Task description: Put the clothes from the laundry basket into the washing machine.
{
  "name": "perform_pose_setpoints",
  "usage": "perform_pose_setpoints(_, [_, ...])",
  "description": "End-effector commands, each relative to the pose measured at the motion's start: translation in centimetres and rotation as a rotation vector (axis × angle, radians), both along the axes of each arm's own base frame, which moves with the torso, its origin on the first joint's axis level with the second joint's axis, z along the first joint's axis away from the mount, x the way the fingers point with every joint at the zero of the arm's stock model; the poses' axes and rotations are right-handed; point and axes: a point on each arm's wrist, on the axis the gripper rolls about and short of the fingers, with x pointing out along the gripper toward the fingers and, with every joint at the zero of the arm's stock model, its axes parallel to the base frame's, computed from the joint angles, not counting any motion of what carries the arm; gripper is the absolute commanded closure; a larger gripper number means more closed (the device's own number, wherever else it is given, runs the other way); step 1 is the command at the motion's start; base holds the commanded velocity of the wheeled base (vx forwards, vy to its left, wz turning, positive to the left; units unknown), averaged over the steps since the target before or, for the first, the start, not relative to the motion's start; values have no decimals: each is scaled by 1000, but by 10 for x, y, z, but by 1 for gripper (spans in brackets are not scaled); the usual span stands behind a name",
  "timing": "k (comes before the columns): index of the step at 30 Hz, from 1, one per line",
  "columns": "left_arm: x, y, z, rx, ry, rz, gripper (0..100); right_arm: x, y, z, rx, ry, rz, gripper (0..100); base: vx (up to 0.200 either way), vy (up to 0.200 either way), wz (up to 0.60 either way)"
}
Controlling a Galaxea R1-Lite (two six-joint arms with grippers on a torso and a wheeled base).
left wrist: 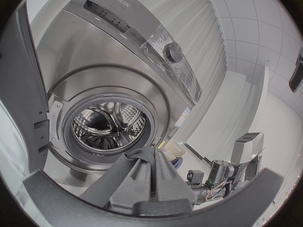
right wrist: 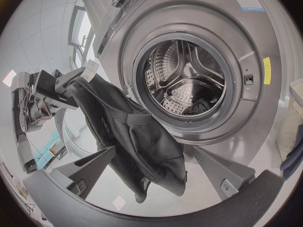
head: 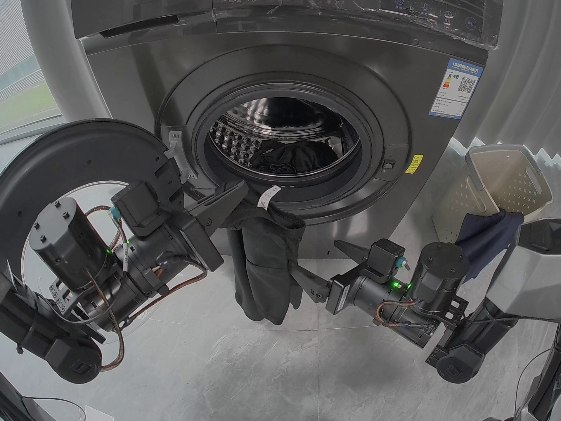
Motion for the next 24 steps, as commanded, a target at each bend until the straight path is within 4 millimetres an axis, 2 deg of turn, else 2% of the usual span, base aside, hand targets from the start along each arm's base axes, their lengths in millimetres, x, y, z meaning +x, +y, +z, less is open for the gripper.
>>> perform_pose_setpoints(1, [0,0,0,0,0,-1,100,0,0,7,18,-20,-1,0,0,0,0])
perform_pose_setpoints(10, [0,0,0,0,0,-2,100,-2,13,11,36,-36,33,0,0,0,0])
perform_pose_setpoints(16, [0,0,0,0,0,-1,100,-5,26,-1,21,-13,60,0,0,0,0])
perform_pose_setpoints(24, [0,0,0,-1,-1,-1,100,14,40,-21,9,-2,50,0,0,0,0])
